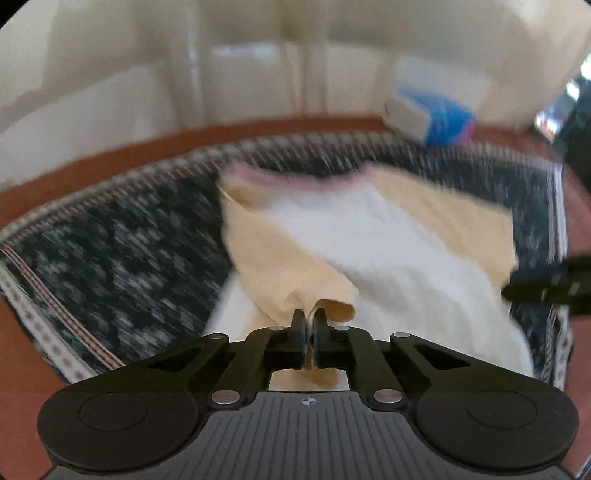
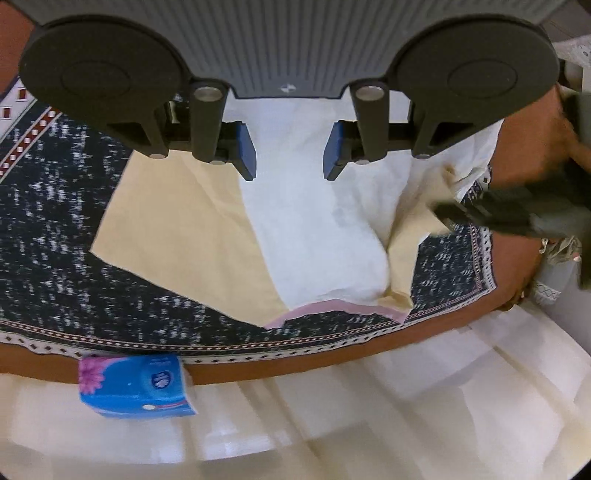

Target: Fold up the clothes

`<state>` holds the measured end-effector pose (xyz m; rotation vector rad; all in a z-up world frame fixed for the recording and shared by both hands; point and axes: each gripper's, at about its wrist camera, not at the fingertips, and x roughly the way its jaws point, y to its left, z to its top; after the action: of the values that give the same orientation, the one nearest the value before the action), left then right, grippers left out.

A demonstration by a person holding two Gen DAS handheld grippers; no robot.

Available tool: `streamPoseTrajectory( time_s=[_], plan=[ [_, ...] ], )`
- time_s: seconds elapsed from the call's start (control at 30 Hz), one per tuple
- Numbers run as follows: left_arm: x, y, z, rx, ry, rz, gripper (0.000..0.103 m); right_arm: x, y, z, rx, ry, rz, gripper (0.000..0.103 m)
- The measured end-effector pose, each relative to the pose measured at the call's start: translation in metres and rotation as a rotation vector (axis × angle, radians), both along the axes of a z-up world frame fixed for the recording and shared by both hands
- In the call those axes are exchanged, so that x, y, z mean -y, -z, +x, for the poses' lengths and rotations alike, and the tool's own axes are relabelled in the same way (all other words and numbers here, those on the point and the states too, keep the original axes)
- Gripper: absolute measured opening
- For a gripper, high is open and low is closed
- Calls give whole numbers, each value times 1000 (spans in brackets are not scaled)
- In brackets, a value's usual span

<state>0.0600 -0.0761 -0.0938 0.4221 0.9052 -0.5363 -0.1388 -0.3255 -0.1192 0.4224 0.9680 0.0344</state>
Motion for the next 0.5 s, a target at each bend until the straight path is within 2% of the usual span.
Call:
streamPoseTrajectory(
  time_s=[0.23, 0.4, 0.47, 0.5],
  plan=[
    [-40, -37, 61, 45, -99, -27, 0, 11, 2, -2, -23, 37, -16, 44],
    [-49, 0, 106, 9, -174, 69, 1, 12, 1, -2, -38, 41, -30, 44],
    [-56, 14, 110, -8, -213, 112, 6, 12, 0, -2, -43, 42, -40, 44],
    [-60, 21, 112, -16, -233, 133, 21, 13, 0, -2, -44, 43, -45, 44]
  ],
)
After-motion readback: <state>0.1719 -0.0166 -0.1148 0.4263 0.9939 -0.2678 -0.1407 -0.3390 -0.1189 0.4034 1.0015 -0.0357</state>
